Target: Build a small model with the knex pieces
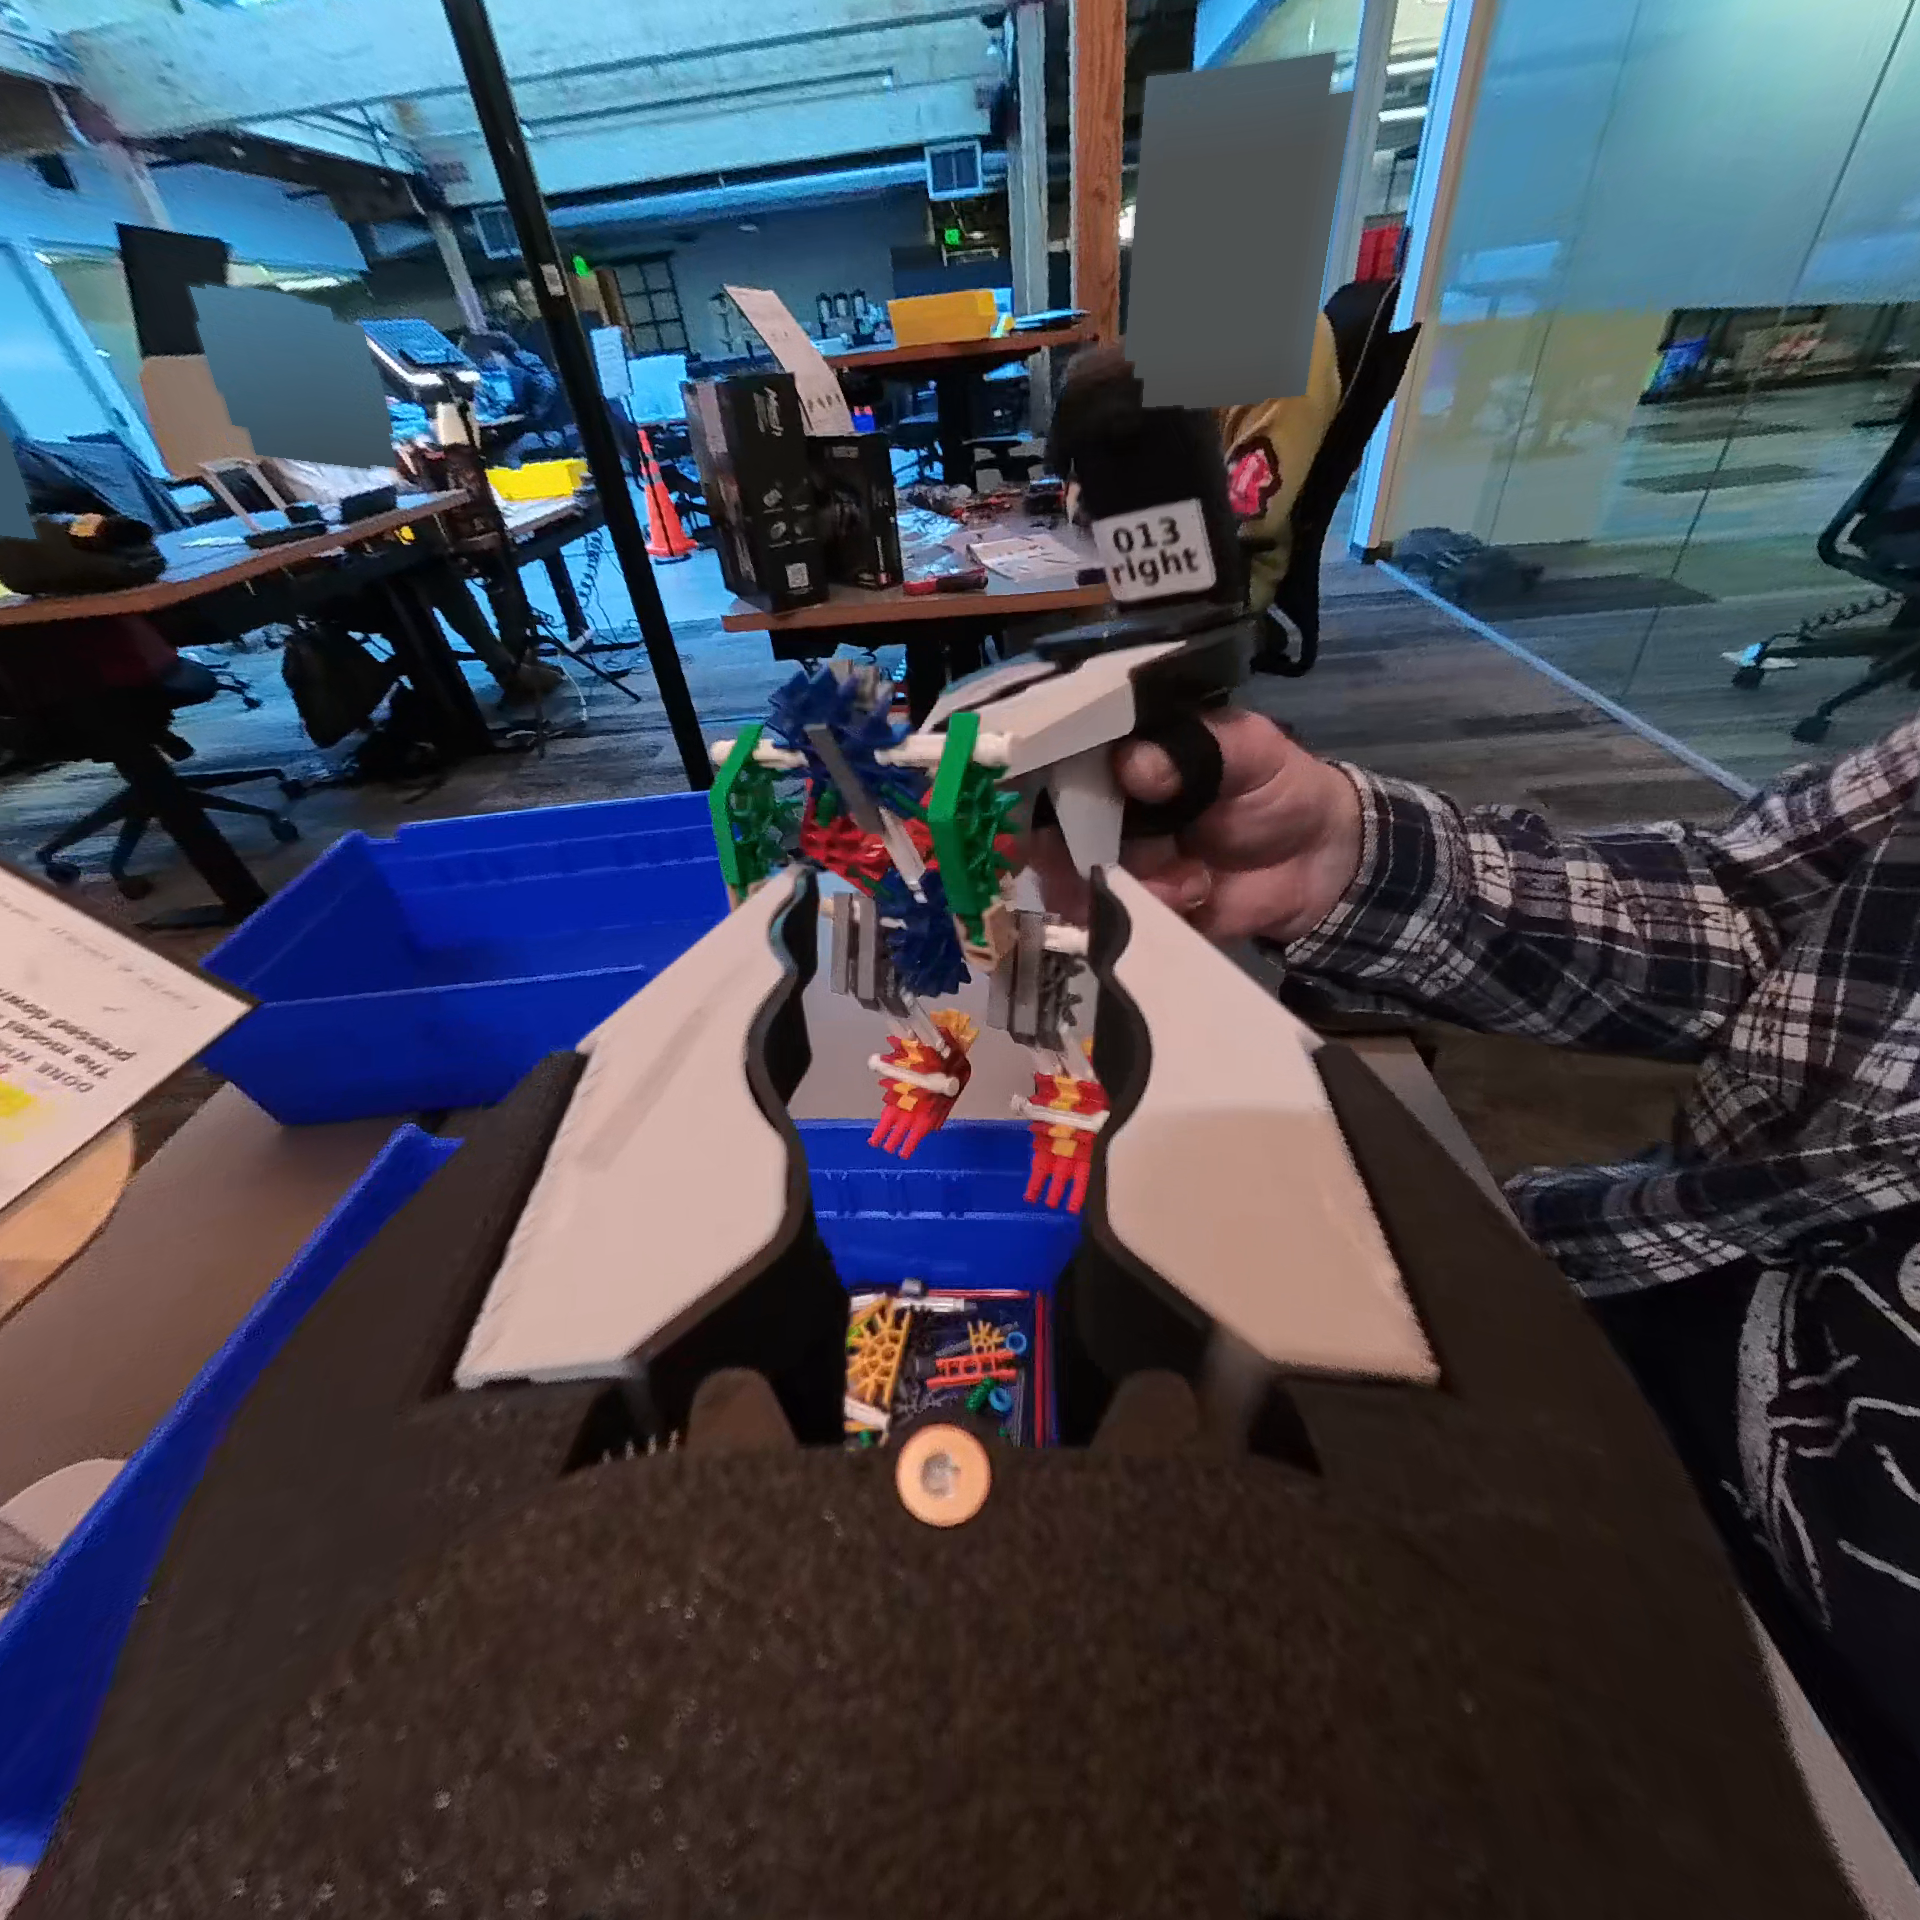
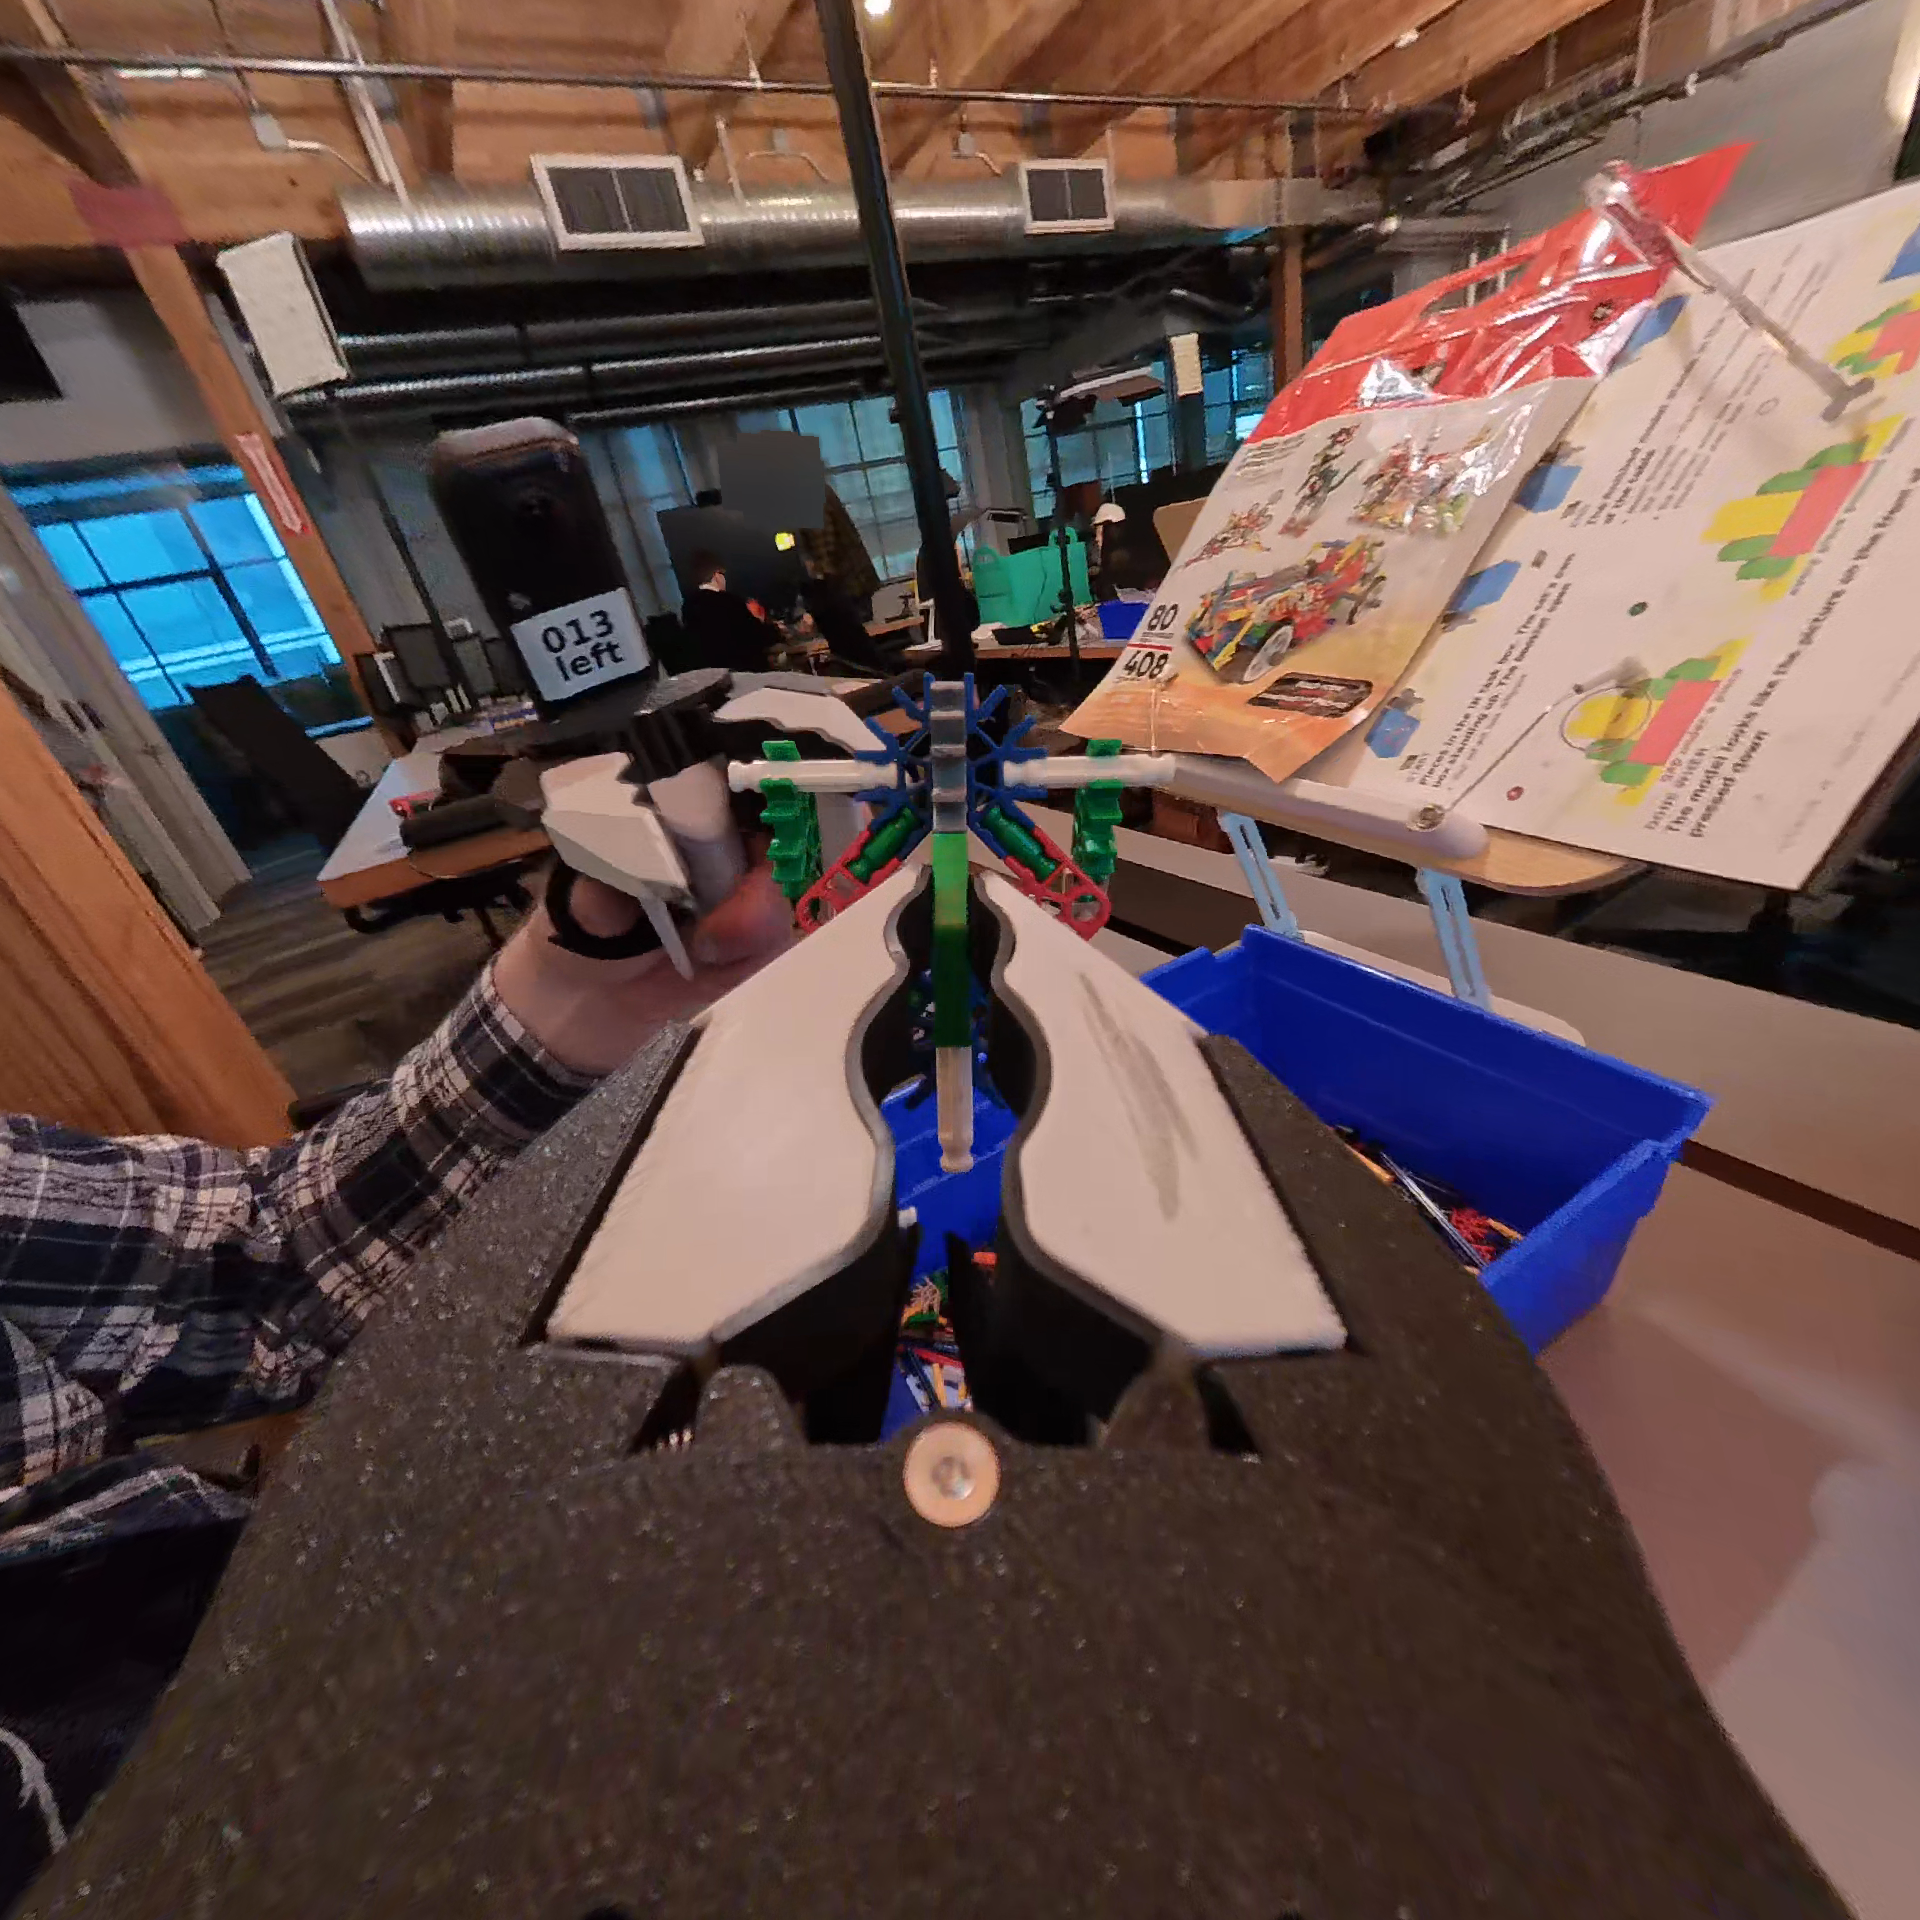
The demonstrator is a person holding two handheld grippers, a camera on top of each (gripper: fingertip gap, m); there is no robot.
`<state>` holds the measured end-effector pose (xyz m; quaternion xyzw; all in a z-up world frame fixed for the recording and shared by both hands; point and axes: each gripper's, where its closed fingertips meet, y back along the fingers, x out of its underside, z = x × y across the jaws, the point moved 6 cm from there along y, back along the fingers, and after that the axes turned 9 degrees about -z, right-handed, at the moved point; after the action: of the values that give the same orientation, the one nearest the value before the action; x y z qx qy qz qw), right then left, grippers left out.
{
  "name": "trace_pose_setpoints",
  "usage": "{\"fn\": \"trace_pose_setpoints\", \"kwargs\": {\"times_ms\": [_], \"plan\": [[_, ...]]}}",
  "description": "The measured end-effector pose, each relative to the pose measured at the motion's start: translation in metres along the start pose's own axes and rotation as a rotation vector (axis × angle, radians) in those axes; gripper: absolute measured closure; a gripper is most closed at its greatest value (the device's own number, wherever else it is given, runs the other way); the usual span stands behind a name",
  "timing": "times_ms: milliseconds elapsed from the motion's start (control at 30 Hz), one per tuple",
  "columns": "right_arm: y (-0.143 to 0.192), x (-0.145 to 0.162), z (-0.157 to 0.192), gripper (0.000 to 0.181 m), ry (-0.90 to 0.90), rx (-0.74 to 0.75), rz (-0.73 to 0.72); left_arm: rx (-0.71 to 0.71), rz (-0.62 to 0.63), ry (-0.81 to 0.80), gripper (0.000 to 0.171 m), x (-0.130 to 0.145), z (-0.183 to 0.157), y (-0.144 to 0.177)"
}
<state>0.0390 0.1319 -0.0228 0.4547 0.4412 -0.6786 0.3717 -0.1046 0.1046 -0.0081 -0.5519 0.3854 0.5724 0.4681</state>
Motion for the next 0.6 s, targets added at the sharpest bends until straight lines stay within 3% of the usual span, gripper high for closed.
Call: {"fn": "trace_pose_setpoints", "kwargs": {"times_ms": [100,133,233,367,600], "plan": [[-0.004,0.002,0.005,0.177,0.065,0.012,0.023,0.036,0.004,0.002,0.138,0.008,-0.004,-0.009],[-0.005,0.004,0.006,0.177,0.105,0.021,0.050,0.057,-0.024,0.014,0.150,0.007,-0.006,-0.010],[-0.007,0.006,0.011,0.177,0.138,-0.012,0.072,0.130,-0.110,0.094,0.160,0.005,-0.006,-0.007],[-0.007,0.005,0.011,0.178,0.259,0.047,0.077,0.133,-0.097,0.134,0.164,0.010,-0.003,-0.010],[-0.009,-0.001,0.019,0.178,0.690,0.265,0.109,0.060,-0.115,0.165,0.165,0.012,0.003,-0.014]]}}
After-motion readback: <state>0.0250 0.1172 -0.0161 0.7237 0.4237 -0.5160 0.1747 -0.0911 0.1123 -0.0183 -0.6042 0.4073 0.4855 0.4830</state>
